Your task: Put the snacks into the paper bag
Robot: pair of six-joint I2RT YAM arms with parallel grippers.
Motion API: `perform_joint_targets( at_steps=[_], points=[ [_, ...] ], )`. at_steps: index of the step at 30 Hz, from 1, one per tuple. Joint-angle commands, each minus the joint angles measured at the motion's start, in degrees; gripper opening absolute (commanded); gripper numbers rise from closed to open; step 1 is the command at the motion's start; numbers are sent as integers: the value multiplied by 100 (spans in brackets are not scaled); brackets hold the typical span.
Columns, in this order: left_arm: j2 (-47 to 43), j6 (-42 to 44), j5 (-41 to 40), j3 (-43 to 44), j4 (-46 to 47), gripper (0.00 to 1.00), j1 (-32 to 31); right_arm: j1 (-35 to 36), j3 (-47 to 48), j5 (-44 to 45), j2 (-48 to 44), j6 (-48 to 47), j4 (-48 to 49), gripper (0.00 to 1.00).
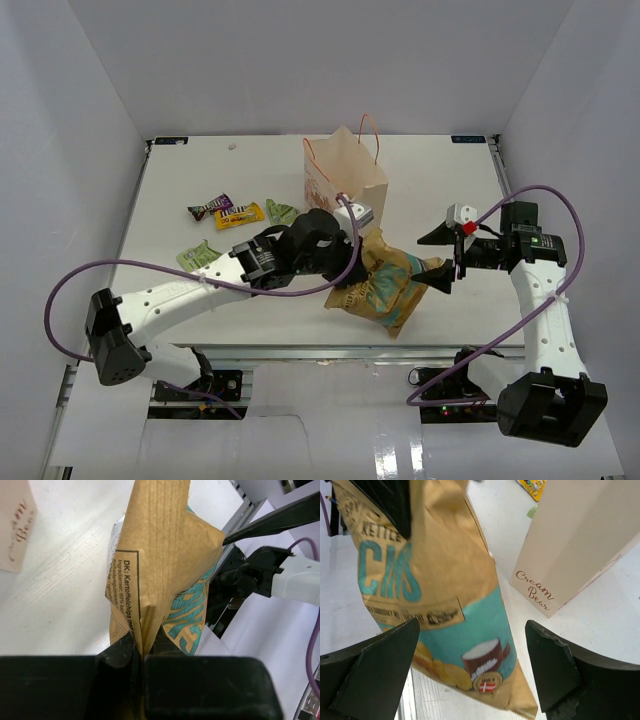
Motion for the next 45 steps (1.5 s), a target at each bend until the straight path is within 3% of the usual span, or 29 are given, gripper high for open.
perform_joint_targets(
  at_steps=[1, 4, 8, 14, 19, 27, 37, 45],
  points=[
    [-670, -10, -600, 565, -138, 0, 74, 19, 282, 20, -40, 1250, 1095, 91],
    [-1074, -141, -1110, 733, -103, 0, 162, 19, 422, 458, -49, 1927, 1843, 90],
    [-1487, -160, -1779, 1067, 151, 0, 241, -42, 721, 1013, -31, 2140, 2370, 91],
    [-1410, 42, -2166, 1778, 512, 0, 259, -156, 897, 1514, 39, 2641, 3100, 91],
    [-1260, 437, -2991, 2552, 609, 0, 259, -349, 669, 2312, -66, 3317, 4135, 92],
    [-821, 1071, -4449, 3378, 661, 0, 259, -438, 352, 2482, -102, 3669, 4419, 92],
    [-126, 1431, -4784, 3827, 425, 0, 259, -473, 80, 2543, -137, 3802, 4446, 92],
    [102, 1730, -5225, 3634, 328, 0, 268, -508, -61, 2561, -146, 3854, 4446, 92]
  ],
)
